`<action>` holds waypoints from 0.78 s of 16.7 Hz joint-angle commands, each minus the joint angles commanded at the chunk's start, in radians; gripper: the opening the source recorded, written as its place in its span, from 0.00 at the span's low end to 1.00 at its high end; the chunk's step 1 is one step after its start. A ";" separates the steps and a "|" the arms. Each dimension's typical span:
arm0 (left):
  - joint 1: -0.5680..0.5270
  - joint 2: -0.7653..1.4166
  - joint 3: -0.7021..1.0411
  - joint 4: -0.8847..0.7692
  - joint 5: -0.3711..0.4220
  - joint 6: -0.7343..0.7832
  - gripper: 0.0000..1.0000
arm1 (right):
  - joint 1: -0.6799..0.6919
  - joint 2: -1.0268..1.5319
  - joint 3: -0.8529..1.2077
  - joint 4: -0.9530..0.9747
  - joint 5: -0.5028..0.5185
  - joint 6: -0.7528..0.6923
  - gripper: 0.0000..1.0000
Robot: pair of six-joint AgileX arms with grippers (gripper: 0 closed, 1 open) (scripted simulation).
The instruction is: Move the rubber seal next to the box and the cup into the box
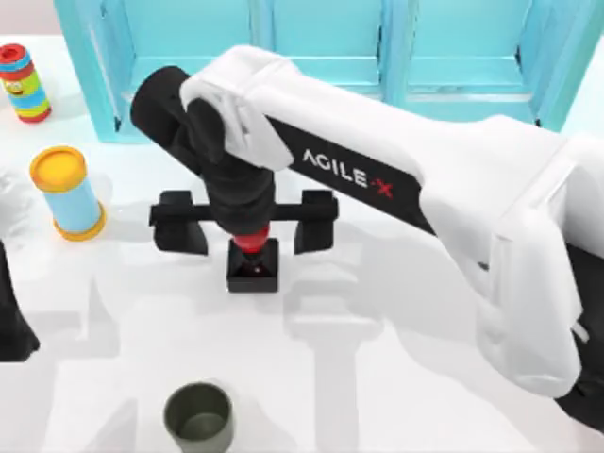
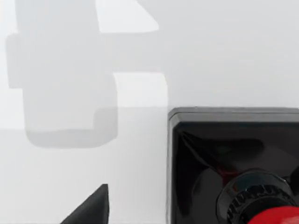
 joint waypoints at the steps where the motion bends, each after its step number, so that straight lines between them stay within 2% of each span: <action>1: 0.000 0.000 0.000 0.000 0.000 0.000 1.00 | 0.000 0.000 0.000 0.000 0.000 0.000 0.85; 12: 0.000 0.000 0.000 0.000 0.000 0.000 1.00 | 0.000 0.000 0.000 0.000 0.000 0.000 0.02; 13: 0.000 0.000 0.000 0.000 0.000 0.000 1.00 | 0.000 0.000 0.000 0.000 0.000 0.000 0.00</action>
